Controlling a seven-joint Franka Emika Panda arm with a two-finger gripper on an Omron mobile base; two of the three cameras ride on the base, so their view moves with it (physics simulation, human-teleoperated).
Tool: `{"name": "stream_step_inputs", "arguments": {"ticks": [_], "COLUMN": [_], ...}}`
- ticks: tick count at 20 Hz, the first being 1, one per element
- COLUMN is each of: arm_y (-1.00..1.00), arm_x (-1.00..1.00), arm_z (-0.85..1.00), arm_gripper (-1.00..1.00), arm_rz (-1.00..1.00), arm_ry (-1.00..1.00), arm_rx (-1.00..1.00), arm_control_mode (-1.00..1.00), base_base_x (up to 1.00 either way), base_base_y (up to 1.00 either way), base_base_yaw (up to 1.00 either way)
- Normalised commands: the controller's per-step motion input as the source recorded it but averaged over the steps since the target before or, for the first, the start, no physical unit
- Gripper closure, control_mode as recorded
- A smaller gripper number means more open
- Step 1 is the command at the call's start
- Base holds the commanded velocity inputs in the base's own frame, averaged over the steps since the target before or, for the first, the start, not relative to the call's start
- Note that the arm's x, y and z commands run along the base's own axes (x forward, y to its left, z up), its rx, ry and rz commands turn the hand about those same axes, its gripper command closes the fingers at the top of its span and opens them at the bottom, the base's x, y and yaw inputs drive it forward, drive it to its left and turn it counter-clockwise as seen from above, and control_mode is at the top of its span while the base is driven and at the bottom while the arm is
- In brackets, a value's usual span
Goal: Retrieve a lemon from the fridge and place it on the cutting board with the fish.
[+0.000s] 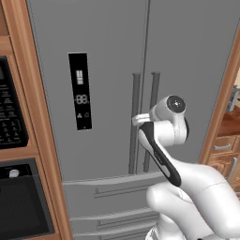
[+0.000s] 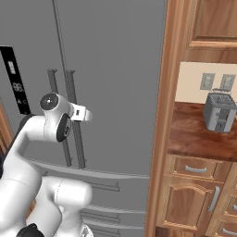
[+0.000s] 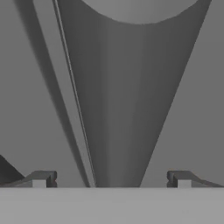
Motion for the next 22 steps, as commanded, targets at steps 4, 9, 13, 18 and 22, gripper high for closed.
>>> {"name": "stream_step_inputs", "arguments": {"ticks": [4, 9, 13, 18, 22], "arm_y": [0.00, 0.00, 0.00, 0.00, 0.00], "arm_x": [0.39, 0.45, 0.47, 0.48, 0.45], "arm_z": [-0.05, 0.00, 0.00, 0.00, 0.00], "arm_gripper": [-1.00, -1.00, -1.00, -1.00, -1.00], "arm_rz": [0.00, 0.00, 0.00, 0.00, 0.00], "arm_ry": [-0.01, 0.00, 0.00, 0.00, 0.00], "arm_rx": [0.00, 0.00, 0.00, 0.00, 0.00], "arm_control_mode": [-1.00, -1.00, -1.00, -1.00, -1.00], "base_base_x": [0.00, 0.00, 0.00, 0.00, 0.00], "base_base_y": [0.00, 0.00, 0.00, 0.00, 0.00], "base_base_yaw": [0.00, 0.00, 0.00, 0.00, 0.00]}}
